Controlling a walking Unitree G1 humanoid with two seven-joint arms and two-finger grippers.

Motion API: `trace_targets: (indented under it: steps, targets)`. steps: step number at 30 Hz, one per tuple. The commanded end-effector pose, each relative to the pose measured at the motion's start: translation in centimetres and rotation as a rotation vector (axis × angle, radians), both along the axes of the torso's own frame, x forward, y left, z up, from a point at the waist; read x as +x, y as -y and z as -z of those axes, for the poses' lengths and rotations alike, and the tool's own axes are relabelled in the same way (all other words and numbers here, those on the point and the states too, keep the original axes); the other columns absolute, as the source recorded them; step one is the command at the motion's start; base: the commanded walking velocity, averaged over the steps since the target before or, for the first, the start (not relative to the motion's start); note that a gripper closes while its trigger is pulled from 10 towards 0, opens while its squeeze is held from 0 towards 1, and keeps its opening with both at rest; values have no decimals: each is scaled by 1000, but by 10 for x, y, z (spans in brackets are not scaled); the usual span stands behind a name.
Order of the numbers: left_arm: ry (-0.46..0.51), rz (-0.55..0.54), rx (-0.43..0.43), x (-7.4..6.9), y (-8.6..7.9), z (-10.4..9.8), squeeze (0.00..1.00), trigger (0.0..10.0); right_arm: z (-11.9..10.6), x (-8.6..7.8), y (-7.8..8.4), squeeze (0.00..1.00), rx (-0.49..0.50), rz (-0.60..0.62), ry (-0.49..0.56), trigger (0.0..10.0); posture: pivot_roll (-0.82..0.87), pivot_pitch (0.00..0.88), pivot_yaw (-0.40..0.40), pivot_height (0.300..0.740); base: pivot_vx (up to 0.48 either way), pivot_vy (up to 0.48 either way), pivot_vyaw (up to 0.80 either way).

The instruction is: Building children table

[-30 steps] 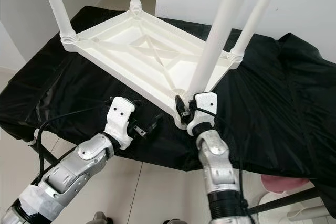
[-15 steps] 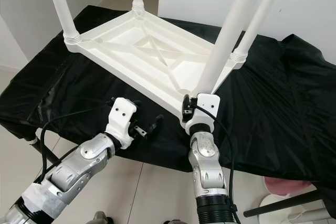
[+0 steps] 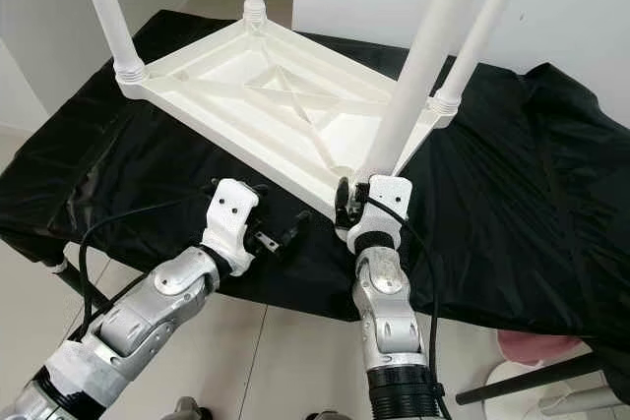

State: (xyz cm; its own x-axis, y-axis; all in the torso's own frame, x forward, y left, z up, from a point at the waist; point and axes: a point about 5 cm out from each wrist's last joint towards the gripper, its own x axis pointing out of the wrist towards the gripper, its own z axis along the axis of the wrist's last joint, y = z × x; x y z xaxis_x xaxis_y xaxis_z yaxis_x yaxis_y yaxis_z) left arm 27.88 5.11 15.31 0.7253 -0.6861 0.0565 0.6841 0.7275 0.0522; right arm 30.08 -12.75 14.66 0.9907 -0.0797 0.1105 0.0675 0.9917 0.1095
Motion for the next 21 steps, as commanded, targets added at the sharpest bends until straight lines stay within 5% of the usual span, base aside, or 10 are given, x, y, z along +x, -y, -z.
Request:
trace_targets:
  steps: [1, 2, 4, 6, 21]
  targets:
    - [-13, 228, 13, -7, 6, 1, 0, 10000, 12, -4, 2, 1000, 15, 7, -39, 10000, 23, 82, -57, 740, 0, 0, 0]
    - [-18, 226, 11, -7, 5, 1, 0, 10000, 13, -4, 3, 710, 3, -9, -37, 10000, 25, 79, -59, 740, 0, 0, 0]
    - [-21, 226, 10, -7, 5, 1, 0, 10000, 13, -4, 3, 710, -5, -21, -36, 10000, 25, 79, -59, 740, 0, 0, 0]
    - [-24, 218, 6, -6, 4, 0, 0, 10000, 14, -3, 3, 0, -9, -70, -31, 10000, 25, 76, -65, 740, 0, 0, 0]
    - [-65, 177, 26, -2, 3, 4, 0, 10000, 2, 11, 24, 0, -201, -546, 31, 10000, 10, 62, -54, 740, 0, 0, 0]
